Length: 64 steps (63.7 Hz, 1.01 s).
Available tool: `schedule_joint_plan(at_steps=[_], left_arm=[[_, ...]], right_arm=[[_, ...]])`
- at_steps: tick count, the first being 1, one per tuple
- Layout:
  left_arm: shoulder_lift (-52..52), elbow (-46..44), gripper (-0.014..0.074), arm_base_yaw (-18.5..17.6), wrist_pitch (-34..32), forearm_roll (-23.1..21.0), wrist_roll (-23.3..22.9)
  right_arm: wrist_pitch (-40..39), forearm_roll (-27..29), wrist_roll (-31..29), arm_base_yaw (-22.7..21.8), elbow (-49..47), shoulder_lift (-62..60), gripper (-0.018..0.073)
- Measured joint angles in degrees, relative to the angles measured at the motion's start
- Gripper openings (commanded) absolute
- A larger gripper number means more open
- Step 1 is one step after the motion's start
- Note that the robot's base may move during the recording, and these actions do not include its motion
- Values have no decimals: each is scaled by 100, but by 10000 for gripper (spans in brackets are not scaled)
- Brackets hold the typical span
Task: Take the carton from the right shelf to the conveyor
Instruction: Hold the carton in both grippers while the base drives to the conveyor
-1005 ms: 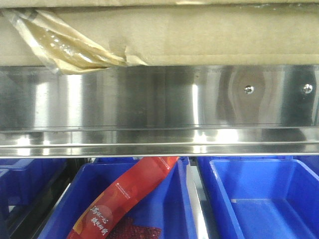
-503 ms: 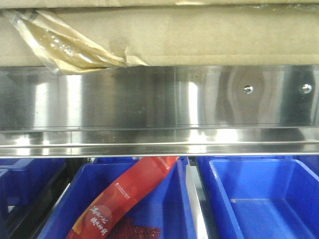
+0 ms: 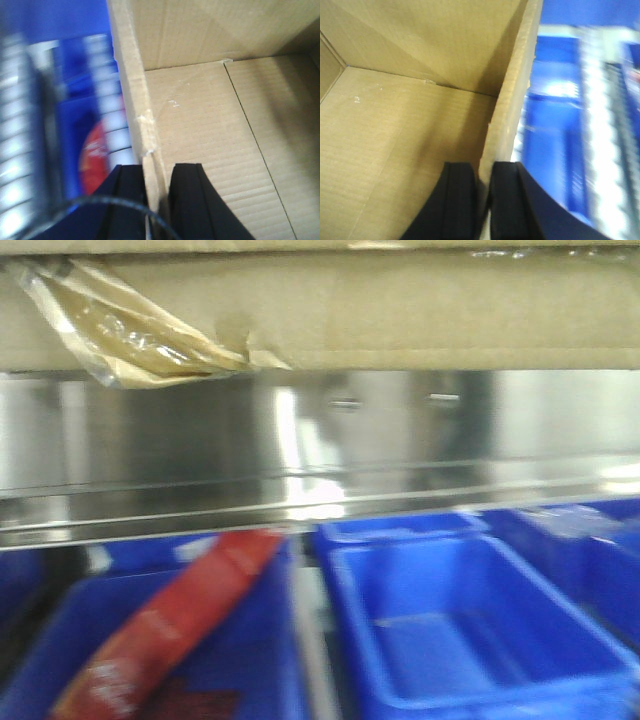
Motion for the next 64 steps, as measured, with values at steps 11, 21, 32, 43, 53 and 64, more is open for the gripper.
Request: schedule_joint_plan(at_steps=[11, 21, 32, 43, 53, 64], left_arm=[[0, 0, -17, 0, 0, 0, 0], [10, 0, -17, 0, 0, 0, 0], [10, 0, -17, 0, 0, 0, 0], [10, 0, -17, 0, -22, 0, 0], [10, 0, -17, 0, -22, 0, 0], [10, 0, -17, 0, -22, 0, 0]], right_arm=[[0, 0, 0, 0, 0, 0, -67], [0, 0, 0, 0, 0, 0, -67], [0, 0, 0, 0, 0, 0, -67], [0, 0, 0, 0, 0, 0, -67], [0, 0, 0, 0, 0, 0, -67], [0, 0, 0, 0, 0, 0, -67]])
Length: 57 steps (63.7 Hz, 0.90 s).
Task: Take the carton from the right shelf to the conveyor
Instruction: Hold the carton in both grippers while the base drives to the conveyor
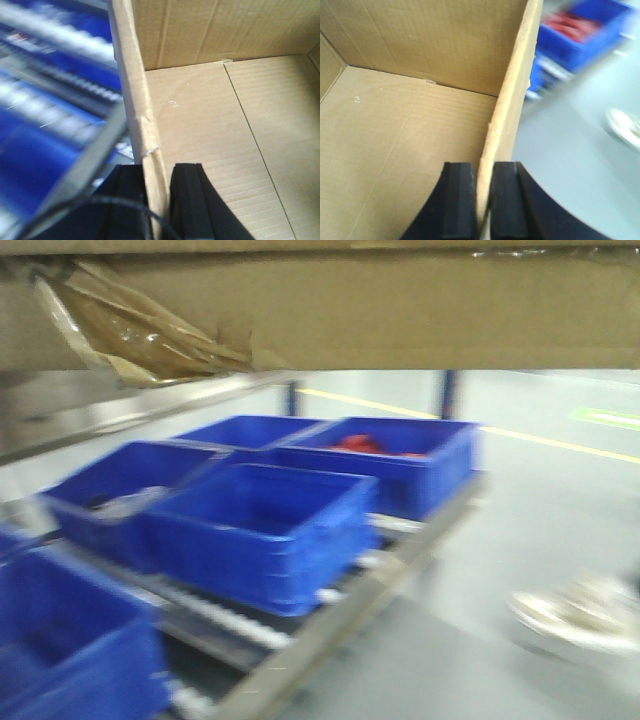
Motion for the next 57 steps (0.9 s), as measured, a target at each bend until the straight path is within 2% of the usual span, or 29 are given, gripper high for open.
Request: schedule_joint_plan(at_steps=[57], left_arm=[[0, 0, -17, 0, 0, 0, 0]], right_arm=[[0, 0, 0, 0, 0, 0, -67]])
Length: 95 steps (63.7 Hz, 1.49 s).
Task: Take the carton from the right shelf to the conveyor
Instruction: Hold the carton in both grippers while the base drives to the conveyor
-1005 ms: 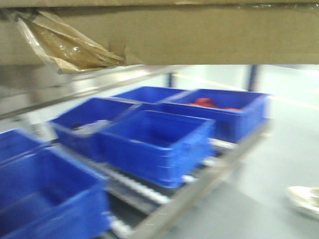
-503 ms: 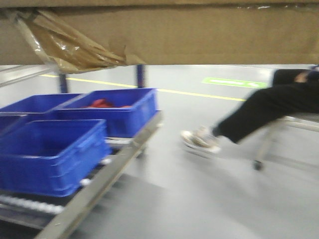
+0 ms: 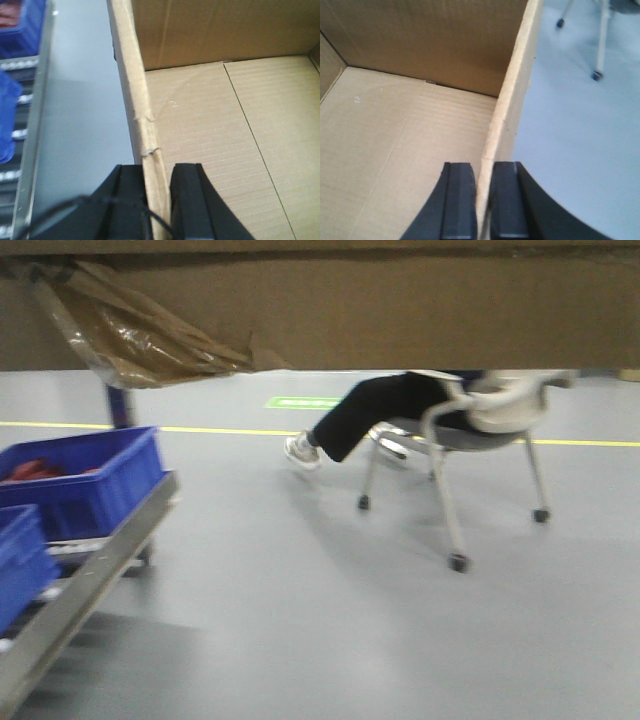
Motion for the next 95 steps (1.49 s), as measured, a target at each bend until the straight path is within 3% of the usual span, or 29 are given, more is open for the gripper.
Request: schedule_joint_plan(at_steps=[95], left_arm=[[0, 0, -17, 0, 0, 13, 0]], right_arm=[[0, 0, 0, 0, 0, 0, -67]])
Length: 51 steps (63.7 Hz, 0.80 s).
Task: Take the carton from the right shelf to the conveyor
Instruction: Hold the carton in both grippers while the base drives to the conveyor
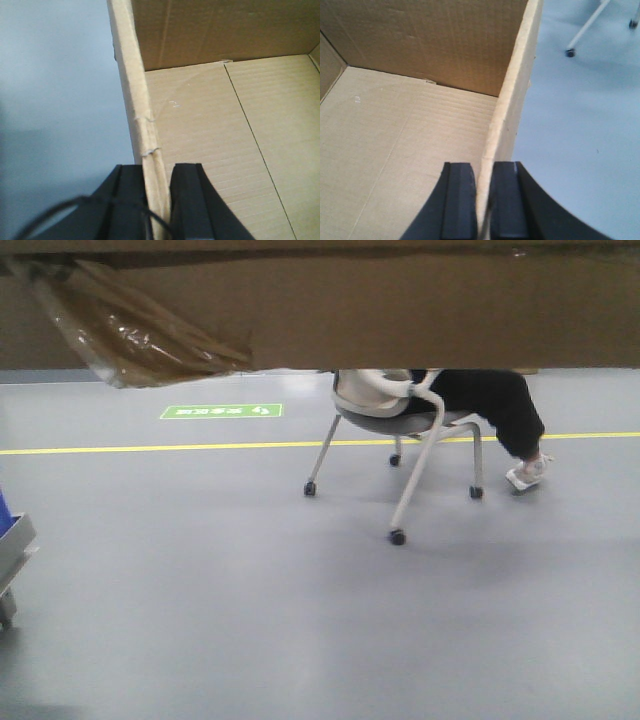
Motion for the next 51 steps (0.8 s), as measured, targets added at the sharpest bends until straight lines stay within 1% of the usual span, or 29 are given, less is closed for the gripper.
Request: schedule_joint_plan(at_steps=[51], left_arm=[[0, 0, -17, 0, 0, 24, 0]], right_arm=[[-10, 0, 0, 0, 0, 0, -67]])
